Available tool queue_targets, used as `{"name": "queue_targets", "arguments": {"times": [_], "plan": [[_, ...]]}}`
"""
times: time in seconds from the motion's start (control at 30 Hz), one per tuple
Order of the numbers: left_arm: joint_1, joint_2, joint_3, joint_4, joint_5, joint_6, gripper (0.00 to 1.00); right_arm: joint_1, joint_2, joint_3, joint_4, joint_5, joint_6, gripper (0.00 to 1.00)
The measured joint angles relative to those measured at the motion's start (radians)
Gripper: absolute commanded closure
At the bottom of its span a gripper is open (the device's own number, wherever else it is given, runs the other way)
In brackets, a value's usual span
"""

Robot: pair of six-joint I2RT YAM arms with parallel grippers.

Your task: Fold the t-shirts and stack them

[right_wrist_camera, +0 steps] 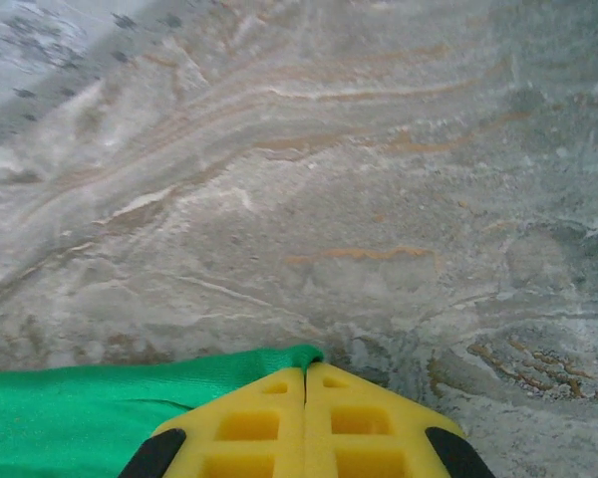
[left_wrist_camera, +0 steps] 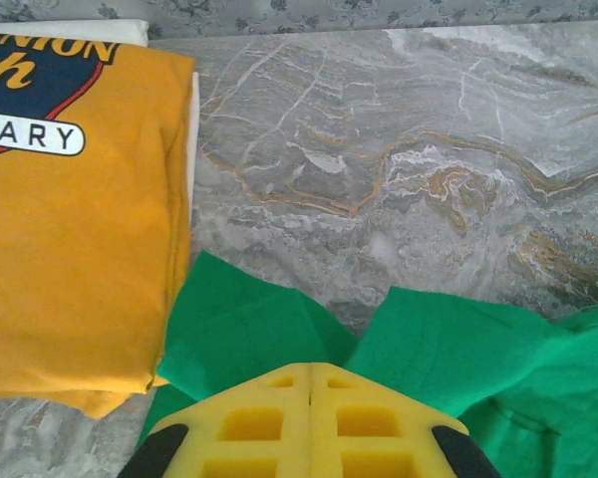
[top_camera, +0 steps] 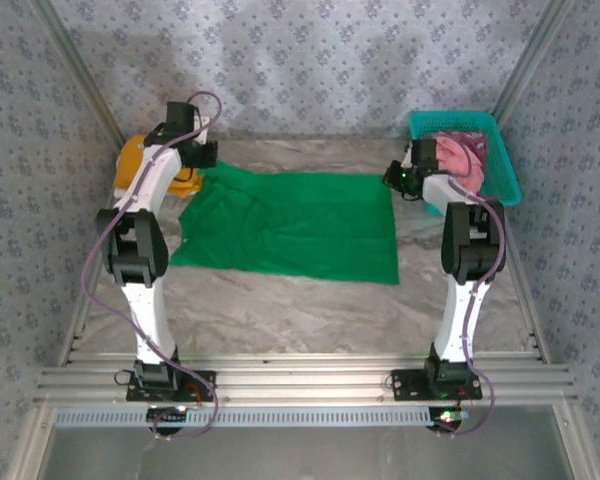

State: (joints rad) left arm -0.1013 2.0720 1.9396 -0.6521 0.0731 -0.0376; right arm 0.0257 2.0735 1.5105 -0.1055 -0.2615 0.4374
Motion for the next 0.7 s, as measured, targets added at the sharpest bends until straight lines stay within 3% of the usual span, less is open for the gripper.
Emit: {"name": "queue_targets", "arguments": {"times": [0.7], "plan": [[-0.024,-0.305,-0.443,0.158,-0.102,-0.042,1.00,-0.008,-0.190,-0.343,0.180,-0.082,-0.001,1.00]]}}
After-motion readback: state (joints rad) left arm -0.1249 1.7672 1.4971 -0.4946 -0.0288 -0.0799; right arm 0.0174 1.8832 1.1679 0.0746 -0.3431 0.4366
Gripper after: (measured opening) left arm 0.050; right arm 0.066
